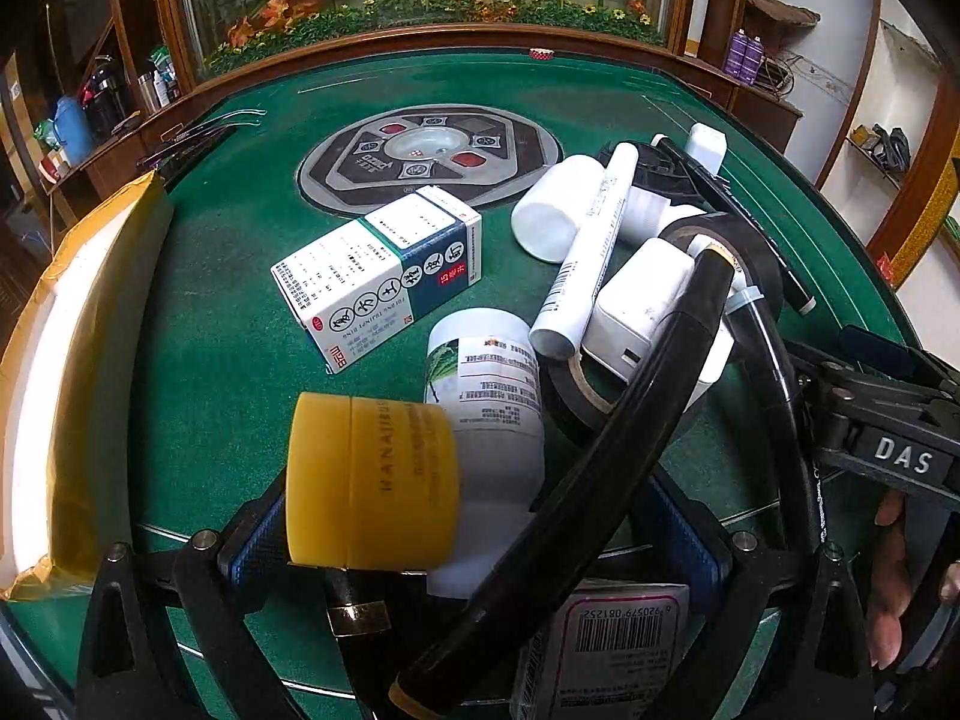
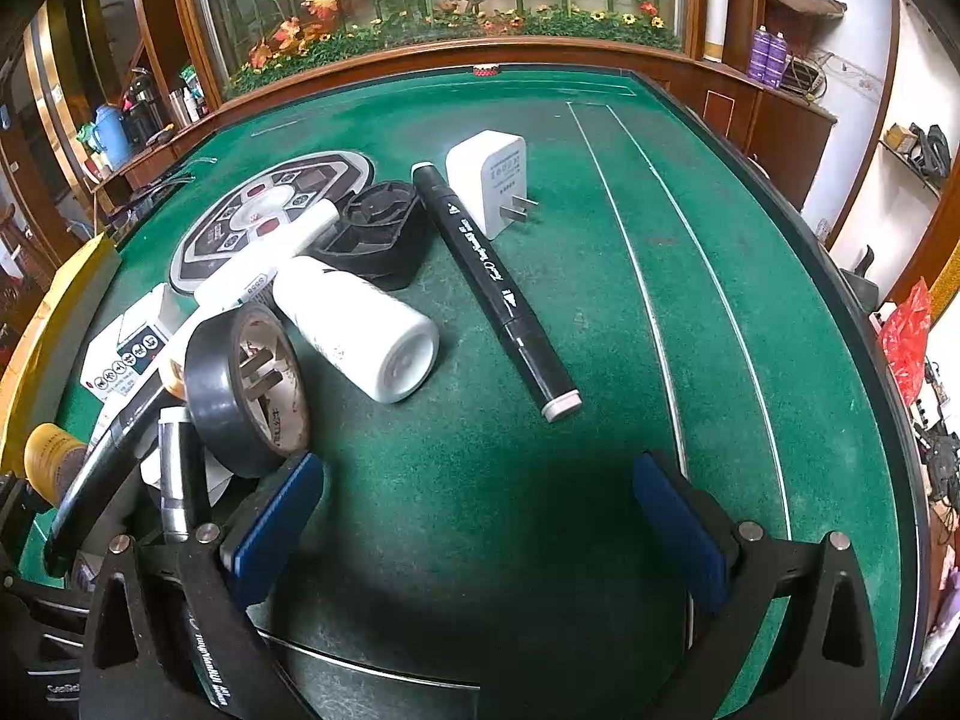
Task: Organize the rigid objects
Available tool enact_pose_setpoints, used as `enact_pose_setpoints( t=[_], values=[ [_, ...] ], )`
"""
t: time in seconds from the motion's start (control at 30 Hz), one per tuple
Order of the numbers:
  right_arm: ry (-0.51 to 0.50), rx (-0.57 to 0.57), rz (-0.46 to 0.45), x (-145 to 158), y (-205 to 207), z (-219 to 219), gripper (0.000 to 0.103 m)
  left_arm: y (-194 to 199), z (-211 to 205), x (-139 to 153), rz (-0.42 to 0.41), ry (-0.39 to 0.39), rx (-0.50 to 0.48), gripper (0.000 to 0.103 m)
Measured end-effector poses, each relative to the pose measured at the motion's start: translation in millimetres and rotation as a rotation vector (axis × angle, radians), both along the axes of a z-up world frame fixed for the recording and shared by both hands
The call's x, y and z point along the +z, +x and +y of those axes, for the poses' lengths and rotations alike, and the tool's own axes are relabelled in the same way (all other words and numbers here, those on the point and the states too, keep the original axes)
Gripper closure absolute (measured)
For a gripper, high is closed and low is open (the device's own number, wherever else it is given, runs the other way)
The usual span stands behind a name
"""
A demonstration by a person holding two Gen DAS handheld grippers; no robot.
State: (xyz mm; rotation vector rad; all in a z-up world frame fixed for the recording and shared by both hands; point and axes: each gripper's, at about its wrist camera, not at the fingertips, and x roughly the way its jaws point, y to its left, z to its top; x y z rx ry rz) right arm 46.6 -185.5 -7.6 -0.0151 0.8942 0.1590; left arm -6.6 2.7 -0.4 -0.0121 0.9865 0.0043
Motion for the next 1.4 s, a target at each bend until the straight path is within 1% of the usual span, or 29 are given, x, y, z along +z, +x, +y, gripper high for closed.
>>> enact_pose_setpoints(
  t=[0.2,0.33,0.37,0.43,0.47,0.5,0.53,0.6,0.63,0.7,0.77,0.87,0.93,0.97,1.0,1.07,1.1,1.13,1.17,1.3,1.4],
  values=[
    [0.072,0.039,0.019,8,-13,-9,0.000,1,1,0,0.000,0.000,0.000,0.000],
    [0.072,0.054,-0.052,31,-35,-21,0.002,2,-2,-1,0.001,-0.001,0.000,0.000],
    [0.080,0.061,-0.068,36,-40,-24,0.003,1,-3,-1,0.001,0.001,-0.024,0.000],
    [0.100,0.089,-0.086,45,-50,-26,0.012,1,4,0,0.016,0.001,-0.137,0.000],
    [0.113,0.115,-0.074,46,-54,-25,0.014,2,9,1,0.029,-0.008,-0.163,0.000],
    [0.120,0.131,-0.064,45,-56,-23,0.020,0,15,3,0.026,-0.025,-0.163,0.000],
    [0.139,0.164,-0.035,42,-58,-19,0.032,-3,24,7,0.009,-0.053,-0.161,0.000],
    [0.162,0.214,0.009,37,-62,-10,0.045,-8,42,14,-0.006,-0.128,-0.162,0.001],
    [0.176,0.240,0.032,33,-65,-4,0.045,-12,50,18,-0.002,-0.164,-0.174,0.001],
    [0.190,0.275,0.056,28,-68,7,0.045,-21,60,23,0.004,-0.205,-0.214,0.001],
    [0.160,0.300,0.057,26,-69,22,0.045,-38,68,30,-0.028,-0.241,-0.244,0.001],
    [0.097,0.311,0.066,21,-63,33,0.045,-62,68,35,-0.058,-0.222,-0.283,0.001],
    [0.073,0.312,0.077,15,-60,37,0.046,-72,67,35,-0.059,-0.237,-0.302,0.001],
    [0.057,0.308,0.081,12,-59,39,0.049,-75,66,35,-0.054,-0.261,-0.317,0.001],
    [0.032,0.300,0.091,6,-56,42,0.065,-77,64,34,-0.046,-0.273,-0.329,0.001],
    [0.028,0.293,0.081,6,-56,39,0.086,-80,57,34,-0.042,-0.268,-0.348,0.009],
    [0.034,0.299,0.089,5,-56,39,0.089,-83,53,33,-0.042,-0.263,-0.357,0.021],
    [0.041,0.300,0.091,7,-56,38,0.089,-82,50,31,-0.030,-0.262,-0.366,0.029],
    [0.044,0.299,0.088,7,-57,36,0.089,-81,47,28,-0.013,-0.262,-0.373,0.030],
    [0.054,0.296,0.077,12,-60,31,0.089,-84,37,31,-0.013,-0.284,-0.412,0.031],
    [0.058,0.310,0.062,14,-63,31,0.089,-83,30,32,0.008,-0.325,-0.413,0.031]
  ],
)
